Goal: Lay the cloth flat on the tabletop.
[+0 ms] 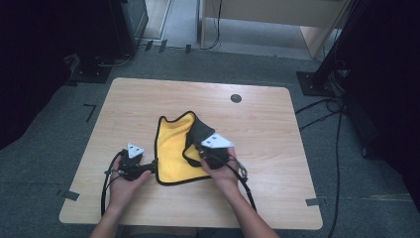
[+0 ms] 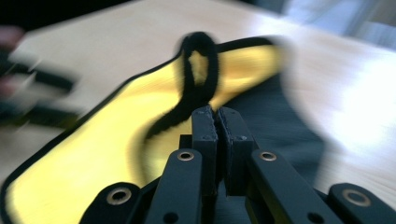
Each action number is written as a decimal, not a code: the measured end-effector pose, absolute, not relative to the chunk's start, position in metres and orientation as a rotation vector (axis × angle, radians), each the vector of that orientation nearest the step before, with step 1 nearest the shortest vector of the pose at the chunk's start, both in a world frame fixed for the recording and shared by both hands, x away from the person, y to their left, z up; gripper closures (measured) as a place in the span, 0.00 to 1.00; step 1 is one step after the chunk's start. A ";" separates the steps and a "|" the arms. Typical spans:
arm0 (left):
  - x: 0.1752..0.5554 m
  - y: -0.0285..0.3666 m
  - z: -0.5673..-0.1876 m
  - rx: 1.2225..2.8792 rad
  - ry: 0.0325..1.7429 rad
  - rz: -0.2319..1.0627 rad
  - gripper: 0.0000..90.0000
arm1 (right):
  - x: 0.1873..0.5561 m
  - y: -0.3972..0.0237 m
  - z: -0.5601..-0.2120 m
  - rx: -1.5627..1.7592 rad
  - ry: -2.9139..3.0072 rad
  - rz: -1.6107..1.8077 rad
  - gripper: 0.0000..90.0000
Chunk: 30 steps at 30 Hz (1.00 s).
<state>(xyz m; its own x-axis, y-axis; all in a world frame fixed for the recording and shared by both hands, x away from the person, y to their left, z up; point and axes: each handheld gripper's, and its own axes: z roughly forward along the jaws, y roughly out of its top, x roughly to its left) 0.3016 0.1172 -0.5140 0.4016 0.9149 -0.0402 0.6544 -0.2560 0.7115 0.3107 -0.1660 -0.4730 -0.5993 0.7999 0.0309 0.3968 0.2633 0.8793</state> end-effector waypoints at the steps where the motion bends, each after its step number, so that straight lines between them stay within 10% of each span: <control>1: 0.301 0.117 -0.514 2.006 1.334 0.510 0.34 | 0.310 -0.201 -0.467 1.202 1.983 1.290 0.96; 11: 0.301 0.117 -0.514 2.005 1.327 0.505 0.33 | 0.305 -0.303 -0.497 1.685 1.659 1.105 0.91; 17: 0.300 0.116 -0.514 2.012 1.313 0.506 0.33 | 0.297 -0.326 -0.502 1.806 1.521 1.064 0.70; 30: 0.298 0.111 -0.514 2.037 1.291 0.516 0.34 | 0.288 -0.207 -0.498 1.265 2.152 1.290 0.63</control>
